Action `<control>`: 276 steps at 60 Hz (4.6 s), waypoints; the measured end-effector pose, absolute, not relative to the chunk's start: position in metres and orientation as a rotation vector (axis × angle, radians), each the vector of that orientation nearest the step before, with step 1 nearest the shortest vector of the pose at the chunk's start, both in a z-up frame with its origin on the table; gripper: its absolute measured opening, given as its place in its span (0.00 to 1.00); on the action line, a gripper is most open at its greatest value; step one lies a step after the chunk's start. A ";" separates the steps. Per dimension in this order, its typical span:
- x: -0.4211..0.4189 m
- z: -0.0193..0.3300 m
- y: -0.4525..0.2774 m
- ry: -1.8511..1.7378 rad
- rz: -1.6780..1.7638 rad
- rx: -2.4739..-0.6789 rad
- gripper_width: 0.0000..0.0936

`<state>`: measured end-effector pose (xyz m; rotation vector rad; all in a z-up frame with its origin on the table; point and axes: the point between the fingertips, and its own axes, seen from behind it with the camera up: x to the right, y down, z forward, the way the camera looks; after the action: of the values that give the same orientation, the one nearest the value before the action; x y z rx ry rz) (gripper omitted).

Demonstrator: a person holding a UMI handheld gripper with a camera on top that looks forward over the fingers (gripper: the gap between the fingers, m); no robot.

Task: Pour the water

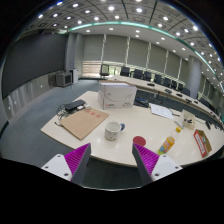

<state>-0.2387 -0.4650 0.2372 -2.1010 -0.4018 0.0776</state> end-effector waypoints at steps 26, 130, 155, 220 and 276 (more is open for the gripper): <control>-0.076 0.176 -0.431 -0.161 -0.076 -2.124 0.92; -0.148 0.230 -0.152 -1.382 -1.444 -1.009 0.43; -0.201 0.194 -0.145 -1.652 -1.611 -0.738 0.43; -0.129 0.070 -0.151 -0.242 0.130 -1.953 0.43; -0.128 0.218 -0.363 -0.162 0.007 -2.147 0.92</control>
<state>-0.1281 -0.3630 0.2181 -2.1466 -0.1617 0.0066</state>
